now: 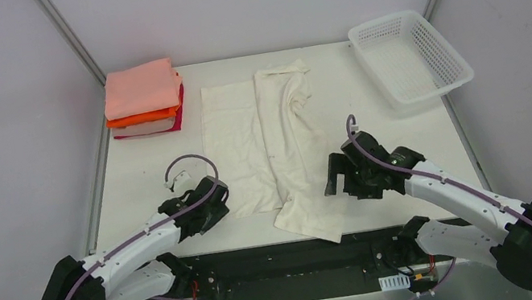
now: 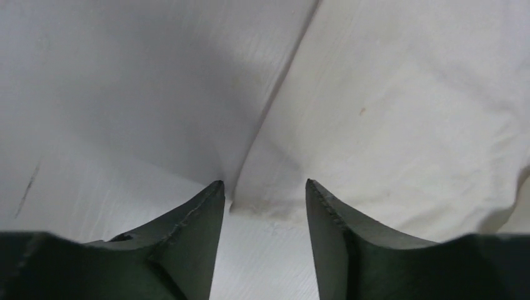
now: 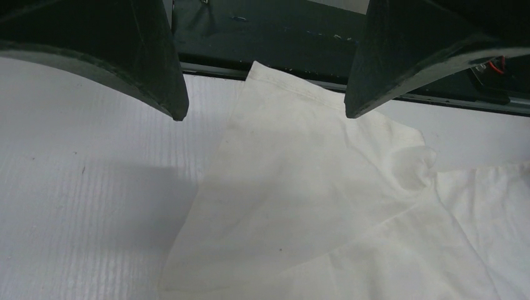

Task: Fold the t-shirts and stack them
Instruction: Flatten out the tshirt

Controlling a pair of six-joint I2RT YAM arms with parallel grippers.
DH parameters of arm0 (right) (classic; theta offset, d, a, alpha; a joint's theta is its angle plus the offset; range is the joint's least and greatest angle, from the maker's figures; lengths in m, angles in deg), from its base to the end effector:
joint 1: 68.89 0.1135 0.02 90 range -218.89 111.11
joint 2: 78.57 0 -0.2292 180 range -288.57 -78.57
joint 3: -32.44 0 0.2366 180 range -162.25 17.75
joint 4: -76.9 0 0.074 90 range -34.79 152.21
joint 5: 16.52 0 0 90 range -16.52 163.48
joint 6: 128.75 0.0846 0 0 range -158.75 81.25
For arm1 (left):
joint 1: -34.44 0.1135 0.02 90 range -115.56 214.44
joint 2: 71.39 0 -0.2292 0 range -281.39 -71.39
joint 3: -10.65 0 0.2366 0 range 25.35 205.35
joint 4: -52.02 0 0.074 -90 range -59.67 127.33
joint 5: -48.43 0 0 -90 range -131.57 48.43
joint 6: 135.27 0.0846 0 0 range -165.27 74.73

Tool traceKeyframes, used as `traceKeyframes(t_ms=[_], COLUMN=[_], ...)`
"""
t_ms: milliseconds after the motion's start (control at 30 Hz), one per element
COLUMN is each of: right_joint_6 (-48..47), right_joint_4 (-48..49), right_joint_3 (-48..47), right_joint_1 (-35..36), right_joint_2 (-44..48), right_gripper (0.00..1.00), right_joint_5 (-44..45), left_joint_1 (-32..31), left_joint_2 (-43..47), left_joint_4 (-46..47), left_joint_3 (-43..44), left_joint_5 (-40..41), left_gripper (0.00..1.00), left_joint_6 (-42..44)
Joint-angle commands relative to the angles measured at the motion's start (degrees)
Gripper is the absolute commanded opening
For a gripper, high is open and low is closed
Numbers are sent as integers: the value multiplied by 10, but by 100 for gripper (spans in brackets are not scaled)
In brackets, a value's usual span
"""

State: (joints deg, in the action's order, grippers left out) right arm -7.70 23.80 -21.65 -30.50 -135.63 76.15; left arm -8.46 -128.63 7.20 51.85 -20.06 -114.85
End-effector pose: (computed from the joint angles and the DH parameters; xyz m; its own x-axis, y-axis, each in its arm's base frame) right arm 0.1750 0.1336 0.1621 -0.8666 -0.0293 -0.4981 -0.1786 0.9504 0.2548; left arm 0.1660 -0.1119 0.1075 -0.6942 -0.5452 -0.4700 -0.4243 0.8374 -0.3446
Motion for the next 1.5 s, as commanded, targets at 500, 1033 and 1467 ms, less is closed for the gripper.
traceKeyframes(t_ms=[500,1033,1467], right_joint_6=[20,81,110], right_joint_4=[-115,-51,-26], right_joint_3=[-55,-72,-28], right_joint_1=[131,302,270], right_joint_2=[-51,-249,-270], right_gripper=[97,72,27], right_joint_5=[29,81,109], left_joint_1=[14,14,14], left_joint_2=[-8,19,13], left_joint_4=[84,72,61], left_joint_3=[-37,-38,-22], left_joint_5=[-47,-33,-19], left_gripper=[0,0,0], left_joint_6=[56,57,60])
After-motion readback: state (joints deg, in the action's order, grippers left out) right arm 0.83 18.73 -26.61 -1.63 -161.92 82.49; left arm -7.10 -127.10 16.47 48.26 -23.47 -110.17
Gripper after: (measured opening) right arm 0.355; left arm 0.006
